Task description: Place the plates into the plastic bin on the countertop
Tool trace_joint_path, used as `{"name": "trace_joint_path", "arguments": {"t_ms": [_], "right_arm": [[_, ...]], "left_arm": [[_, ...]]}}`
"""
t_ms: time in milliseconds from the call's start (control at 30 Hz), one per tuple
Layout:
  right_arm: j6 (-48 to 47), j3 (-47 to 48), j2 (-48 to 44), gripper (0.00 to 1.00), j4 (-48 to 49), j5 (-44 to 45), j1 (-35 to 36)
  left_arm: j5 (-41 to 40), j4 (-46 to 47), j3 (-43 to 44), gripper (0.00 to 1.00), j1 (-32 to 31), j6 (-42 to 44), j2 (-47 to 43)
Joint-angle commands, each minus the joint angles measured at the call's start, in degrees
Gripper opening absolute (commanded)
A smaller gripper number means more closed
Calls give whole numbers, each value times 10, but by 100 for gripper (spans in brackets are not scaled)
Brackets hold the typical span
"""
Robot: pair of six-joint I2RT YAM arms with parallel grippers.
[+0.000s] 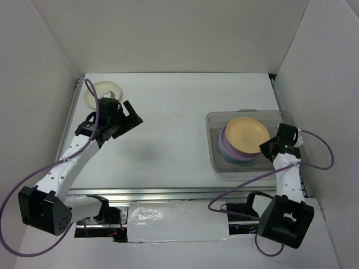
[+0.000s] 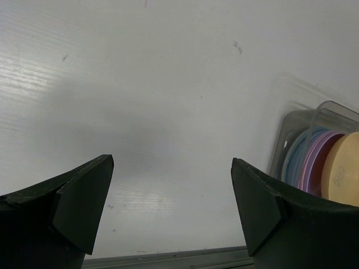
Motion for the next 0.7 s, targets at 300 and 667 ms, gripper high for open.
{"name": "trace_joint_path", "arguments": {"t_ms": [300, 667], "right_arm": [[-13, -8, -68, 72, 20, -36, 21], [1, 104, -194, 100, -60, -68, 83]], "left_arm": [[40, 29, -31, 99, 29, 30, 11], [31, 63, -39, 99, 110, -1, 60]]}}
